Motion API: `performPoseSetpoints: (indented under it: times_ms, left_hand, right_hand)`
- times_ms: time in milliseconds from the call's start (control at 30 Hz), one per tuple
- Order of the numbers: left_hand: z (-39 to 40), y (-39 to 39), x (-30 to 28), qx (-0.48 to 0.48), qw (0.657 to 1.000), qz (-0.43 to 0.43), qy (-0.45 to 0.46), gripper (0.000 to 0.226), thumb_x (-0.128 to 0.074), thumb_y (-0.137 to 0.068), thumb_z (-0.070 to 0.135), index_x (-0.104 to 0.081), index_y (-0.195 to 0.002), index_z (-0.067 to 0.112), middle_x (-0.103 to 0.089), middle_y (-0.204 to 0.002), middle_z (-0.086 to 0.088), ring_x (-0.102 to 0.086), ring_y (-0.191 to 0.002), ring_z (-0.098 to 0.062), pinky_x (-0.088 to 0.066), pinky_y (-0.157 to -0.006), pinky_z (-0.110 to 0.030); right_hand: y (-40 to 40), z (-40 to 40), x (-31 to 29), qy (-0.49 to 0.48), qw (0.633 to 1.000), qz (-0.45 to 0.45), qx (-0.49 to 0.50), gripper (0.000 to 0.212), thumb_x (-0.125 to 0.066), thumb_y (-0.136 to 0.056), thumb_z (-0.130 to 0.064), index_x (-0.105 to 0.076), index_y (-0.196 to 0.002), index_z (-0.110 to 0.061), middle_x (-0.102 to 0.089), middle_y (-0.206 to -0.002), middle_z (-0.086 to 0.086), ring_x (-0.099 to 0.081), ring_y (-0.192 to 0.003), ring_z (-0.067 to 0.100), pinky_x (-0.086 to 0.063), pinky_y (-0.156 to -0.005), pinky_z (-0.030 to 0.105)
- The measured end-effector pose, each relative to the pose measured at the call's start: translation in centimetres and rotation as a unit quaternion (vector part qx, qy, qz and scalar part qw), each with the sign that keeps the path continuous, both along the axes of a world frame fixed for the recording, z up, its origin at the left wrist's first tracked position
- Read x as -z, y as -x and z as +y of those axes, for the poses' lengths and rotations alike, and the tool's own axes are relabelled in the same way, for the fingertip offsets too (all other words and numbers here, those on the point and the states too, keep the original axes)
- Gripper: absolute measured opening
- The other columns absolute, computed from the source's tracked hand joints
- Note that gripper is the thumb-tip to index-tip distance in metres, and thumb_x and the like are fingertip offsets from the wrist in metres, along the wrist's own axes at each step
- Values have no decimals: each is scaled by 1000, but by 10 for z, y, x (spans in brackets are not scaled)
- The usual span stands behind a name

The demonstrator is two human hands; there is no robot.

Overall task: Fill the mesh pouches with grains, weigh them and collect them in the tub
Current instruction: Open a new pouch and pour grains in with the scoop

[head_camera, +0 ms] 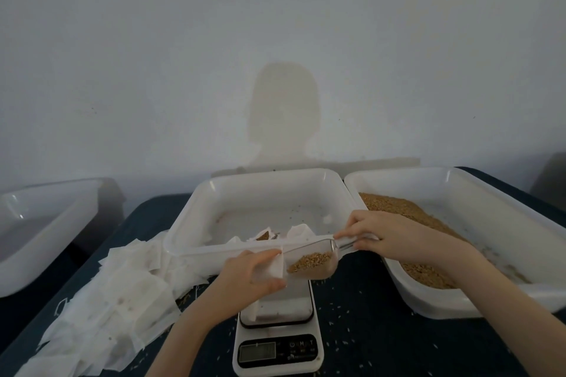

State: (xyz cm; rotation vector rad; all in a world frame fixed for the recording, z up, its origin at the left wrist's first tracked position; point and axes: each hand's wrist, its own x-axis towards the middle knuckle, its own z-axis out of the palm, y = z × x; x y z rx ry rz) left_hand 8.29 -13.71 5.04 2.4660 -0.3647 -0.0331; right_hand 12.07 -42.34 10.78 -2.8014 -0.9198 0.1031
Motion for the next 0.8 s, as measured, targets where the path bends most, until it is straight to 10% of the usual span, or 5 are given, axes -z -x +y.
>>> performPoseSetpoints:
  times_ms: [133, 333, 600, 700, 800]
  left_hand:
    - [-1, -6, 7, -31, 999, -32, 29, 66, -72, -71, 54, -51, -132, 38, -53, -121, 23, -50, -108, 4, -40, -90, -14]
    - [-20, -9, 23, -77, 996, -47, 25, 78, -71, -71, 56, -42, -139, 32, -50, -122, 13, -48, -108, -5, -42, -95, -24]
    - [-41, -8, 33, -103, 983, -83, 129, 75, -70, -72, 54, -45, -137, 27, -51, -122, 16, -47, -111, -1, -38, -97, -21]
    - [-46, -7, 31, -117, 976, -83, 164, 74, -72, -72, 51, -46, -137, 27, -51, -124, 18, -49, -111, -3, -43, -101, -29]
    - [-46, -7, 29, -124, 974, -89, 169, 71, -73, -73, 49, -48, -136, 27, -57, -121, 14, -53, -107, -3, -46, -97, -30]
  right_hand:
    - [4, 7, 1, 23, 997, -75, 2, 36, -43, -100, -30, -50, -135, -41, -41, -105, -28, -44, -85, 0, -30, -74, 15]
    - [12, 24, -14, 115, 953, -279, -9, 51, -55, -89, -5, -53, -130, -36, -52, -121, -7, -47, -119, 13, 0, -117, 36]
    - [30, 61, -60, 225, 854, -468, -16, 41, -64, -75, 1, -72, -94, -35, -67, -97, -9, -57, -114, 17, -11, -115, 53]
    - [29, 73, -68, 249, 871, -424, -12, 52, -36, -84, 12, -63, -110, -24, -56, -115, 0, -35, -131, 26, 29, -104, 50]
    - [29, 80, -74, 270, 866, -420, -16, 53, -33, -84, 16, -59, -114, -19, -52, -118, 4, -29, -132, 29, 38, -96, 47]
